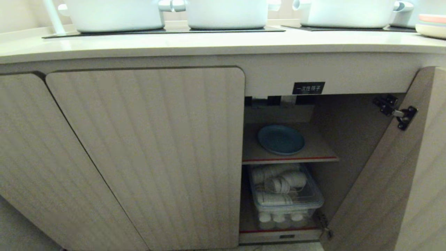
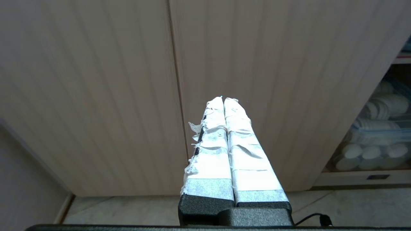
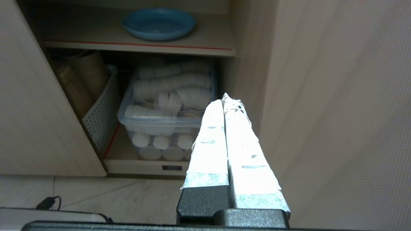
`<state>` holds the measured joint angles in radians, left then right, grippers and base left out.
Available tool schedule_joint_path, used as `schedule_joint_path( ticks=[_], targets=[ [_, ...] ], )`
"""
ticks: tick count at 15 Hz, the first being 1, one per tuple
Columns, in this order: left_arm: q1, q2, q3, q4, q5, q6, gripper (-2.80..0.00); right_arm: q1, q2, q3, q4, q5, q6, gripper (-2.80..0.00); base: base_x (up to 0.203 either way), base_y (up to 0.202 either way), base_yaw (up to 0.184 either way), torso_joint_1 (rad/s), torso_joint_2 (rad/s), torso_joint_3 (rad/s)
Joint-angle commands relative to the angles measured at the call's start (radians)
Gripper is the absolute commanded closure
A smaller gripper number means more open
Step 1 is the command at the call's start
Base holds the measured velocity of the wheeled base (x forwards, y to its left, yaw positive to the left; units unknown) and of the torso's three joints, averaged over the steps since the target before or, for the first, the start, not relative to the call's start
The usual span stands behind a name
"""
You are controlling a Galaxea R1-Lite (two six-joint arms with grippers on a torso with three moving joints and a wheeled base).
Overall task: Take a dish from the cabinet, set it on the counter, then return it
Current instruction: Close the cabinet door
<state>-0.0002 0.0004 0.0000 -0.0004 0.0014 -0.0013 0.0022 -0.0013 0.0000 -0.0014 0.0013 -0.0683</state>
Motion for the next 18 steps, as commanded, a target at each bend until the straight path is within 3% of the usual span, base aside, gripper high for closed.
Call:
schedule_joint_path(
  ticks=[1,18],
  targets=[
    [0.0,0.0,0.0,-0.001,0.0,0.0,0.0,0.001,0.001,0.0,0.001,0.0,0.001,0.0,0.0,0.0,0.0,0.0,0.0,0.0],
    [0.0,0.0,0.0,0.0,0.0,0.0,0.0,0.001,0.001,0.0,0.001,0.0,0.008,0.0,0.0,0.0,0.0,0.0,0.0,0.0]
  ],
)
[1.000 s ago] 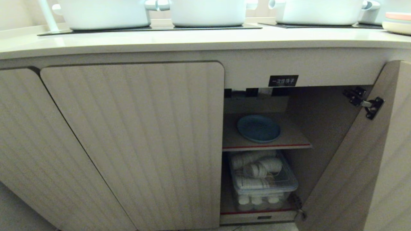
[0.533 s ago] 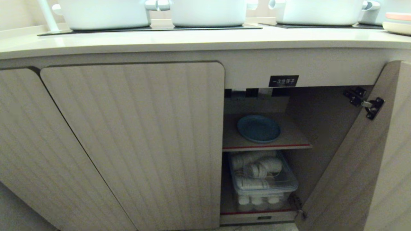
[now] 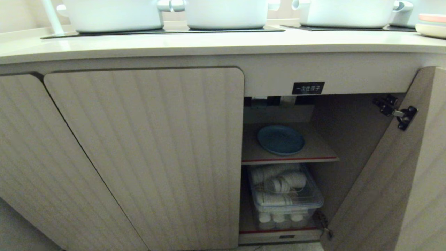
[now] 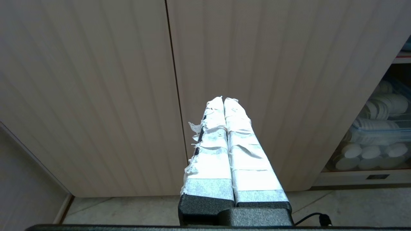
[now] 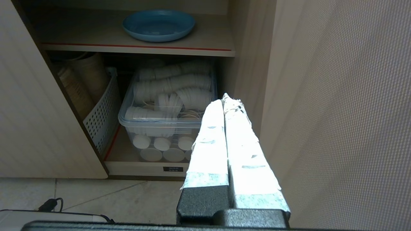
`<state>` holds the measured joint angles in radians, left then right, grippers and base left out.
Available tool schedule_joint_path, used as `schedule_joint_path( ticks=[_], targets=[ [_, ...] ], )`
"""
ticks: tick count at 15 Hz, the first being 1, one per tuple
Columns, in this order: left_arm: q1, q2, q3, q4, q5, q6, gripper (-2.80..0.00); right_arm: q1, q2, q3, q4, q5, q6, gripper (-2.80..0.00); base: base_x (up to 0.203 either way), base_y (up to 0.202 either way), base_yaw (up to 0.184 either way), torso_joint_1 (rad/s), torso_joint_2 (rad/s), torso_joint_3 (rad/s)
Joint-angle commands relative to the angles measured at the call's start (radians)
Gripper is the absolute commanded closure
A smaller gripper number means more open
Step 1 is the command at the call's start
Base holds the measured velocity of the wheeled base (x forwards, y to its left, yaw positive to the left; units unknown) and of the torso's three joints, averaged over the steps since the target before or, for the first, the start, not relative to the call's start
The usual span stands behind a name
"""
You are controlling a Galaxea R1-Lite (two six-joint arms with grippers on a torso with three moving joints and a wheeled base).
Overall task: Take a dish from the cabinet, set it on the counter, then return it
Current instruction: Close the cabinet door
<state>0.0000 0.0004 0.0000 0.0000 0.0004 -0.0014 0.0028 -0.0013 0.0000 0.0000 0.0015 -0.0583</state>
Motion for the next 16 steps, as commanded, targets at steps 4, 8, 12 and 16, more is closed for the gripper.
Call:
schedule_joint_path(
  ticks=[4,8,12,16],
  targets=[
    [0.0,0.0,0.0,0.0,0.0,0.0,0.0,0.0,0.001,0.0,0.0,0.0,-0.002,0.0,0.0,0.0,0.0,0.0,0.0,0.0],
    [0.0,0.0,0.0,0.0,0.001,0.0,0.0,0.0,0.001,0.0,0.0,0.0,-0.002,0.0,0.0,0.0,0.0,0.0,0.0,0.0],
    [0.0,0.0,0.0,0.0,0.001,0.0,0.0,0.0,0.001,0.0,0.0,0.002,0.0,0.0,0.0,0.0,0.0,0.0,0.0,0.0],
    [0.0,0.0,0.0,-0.002,0.0,0.0,0.0,0.0,0.001,0.0,0.0,0.002,0.002,0.0,0.0,0.0,0.0,0.0,0.0,0.0]
  ],
)
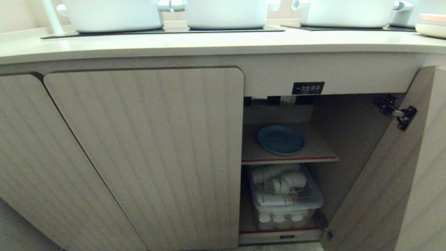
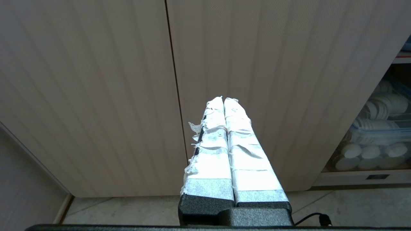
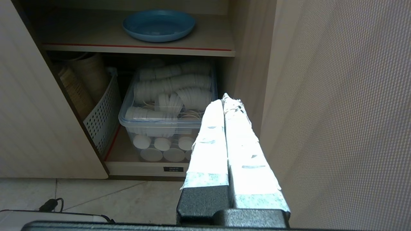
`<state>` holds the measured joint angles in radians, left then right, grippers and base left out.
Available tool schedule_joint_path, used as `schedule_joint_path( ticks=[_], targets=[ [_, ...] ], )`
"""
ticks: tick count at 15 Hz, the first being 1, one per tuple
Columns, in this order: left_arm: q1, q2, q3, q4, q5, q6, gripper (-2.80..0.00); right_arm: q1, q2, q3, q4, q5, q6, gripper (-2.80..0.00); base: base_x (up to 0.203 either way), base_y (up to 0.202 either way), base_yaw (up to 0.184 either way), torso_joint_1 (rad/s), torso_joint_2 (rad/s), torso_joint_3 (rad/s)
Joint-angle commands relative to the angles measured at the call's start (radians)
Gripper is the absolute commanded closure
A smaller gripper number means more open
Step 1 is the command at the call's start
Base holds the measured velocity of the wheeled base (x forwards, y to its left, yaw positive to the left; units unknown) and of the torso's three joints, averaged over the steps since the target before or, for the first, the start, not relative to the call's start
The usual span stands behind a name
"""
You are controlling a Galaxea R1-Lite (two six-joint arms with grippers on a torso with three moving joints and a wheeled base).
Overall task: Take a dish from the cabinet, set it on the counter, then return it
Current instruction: Close the cabinet door
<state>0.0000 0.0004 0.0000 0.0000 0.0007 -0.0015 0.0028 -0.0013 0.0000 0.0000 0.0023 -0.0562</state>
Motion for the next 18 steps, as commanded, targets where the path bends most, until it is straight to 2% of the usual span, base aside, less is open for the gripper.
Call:
schedule_joint_path(
  ticks=[1,18],
  targets=[
    [0.0,0.0,0.0,0.0,-0.001,0.0,0.0,0.0,0.001,0.0,0.0,0.001,-0.001,0.0,0.0,0.0,0.0,0.0,0.0,0.0],
    [0.0,0.0,0.0,-0.002,0.001,0.0,0.0,0.0,0.001,0.0,-0.002,0.001,0.002,0.0,0.0,0.0,0.0,0.0,0.0,0.0]
  ],
)
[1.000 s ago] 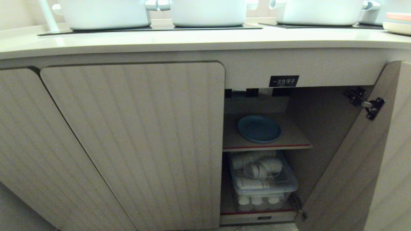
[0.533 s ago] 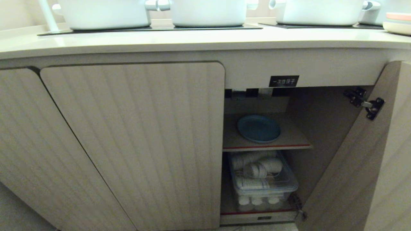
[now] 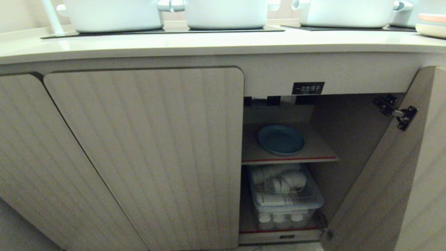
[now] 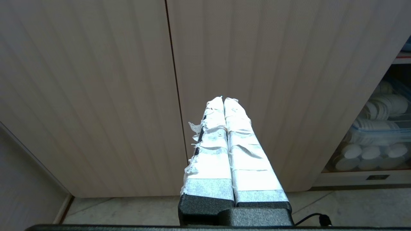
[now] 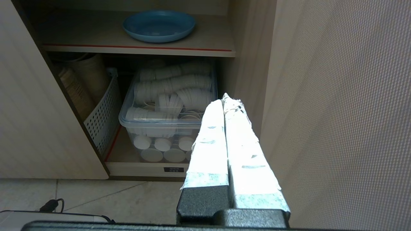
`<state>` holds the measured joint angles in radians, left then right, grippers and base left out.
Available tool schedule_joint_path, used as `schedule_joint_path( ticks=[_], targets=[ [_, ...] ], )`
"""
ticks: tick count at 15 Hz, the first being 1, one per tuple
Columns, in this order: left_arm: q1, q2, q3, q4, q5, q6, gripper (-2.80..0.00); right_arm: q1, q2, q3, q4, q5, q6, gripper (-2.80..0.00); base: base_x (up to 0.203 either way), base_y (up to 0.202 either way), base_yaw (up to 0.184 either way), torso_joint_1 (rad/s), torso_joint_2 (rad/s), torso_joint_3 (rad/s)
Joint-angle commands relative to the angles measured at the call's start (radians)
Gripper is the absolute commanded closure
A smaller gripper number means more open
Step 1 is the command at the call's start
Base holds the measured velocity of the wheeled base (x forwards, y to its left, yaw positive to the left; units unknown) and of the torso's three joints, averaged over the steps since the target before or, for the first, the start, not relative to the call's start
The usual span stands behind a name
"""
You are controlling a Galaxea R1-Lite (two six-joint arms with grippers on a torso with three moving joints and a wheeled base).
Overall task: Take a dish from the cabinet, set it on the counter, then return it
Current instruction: Close the cabinet door
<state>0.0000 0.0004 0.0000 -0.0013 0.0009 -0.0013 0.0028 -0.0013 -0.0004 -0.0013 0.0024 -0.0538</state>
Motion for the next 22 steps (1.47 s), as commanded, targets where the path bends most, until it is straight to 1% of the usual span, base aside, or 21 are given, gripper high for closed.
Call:
schedule_joint_path(
  ticks=[1,6,18,20,22],
  targets=[
    [0.0,0.0,0.0,0.0,0.001,0.0,0.0,0.0,0.001,0.0,0.0,0.002,0.0,0.0,0.0,0.0,0.0,0.0,0.0,0.0],
    [0.0,0.0,0.0,0.0,0.001,-0.002,0.0,0.0,0.001,0.0,0.0,0.002,-0.001,0.0,-0.015,0.0,0.001,0.001,0.0,0.0],
    [0.0,0.0,0.0,0.0,0.001,0.0,0.0,0.0,0.001,0.0,0.001,0.001,-0.003,0.0,-0.191,0.0,-0.001,0.003,0.0,0.004],
    [0.0,0.0,0.0,0.0,0.001,0.0,0.0,0.0,0.001,0.0,0.001,0.001,-0.003,0.0,-0.1,0.0,0.001,0.001,0.0,0.002],
    [0.0,0.0,0.0,0.0,0.0,0.0,0.0,0.0,0.001,-0.001,0.001,0.002,-0.003,0.0,0.0,0.0,0.0,0.0,0.0,0.0]
  ],
)
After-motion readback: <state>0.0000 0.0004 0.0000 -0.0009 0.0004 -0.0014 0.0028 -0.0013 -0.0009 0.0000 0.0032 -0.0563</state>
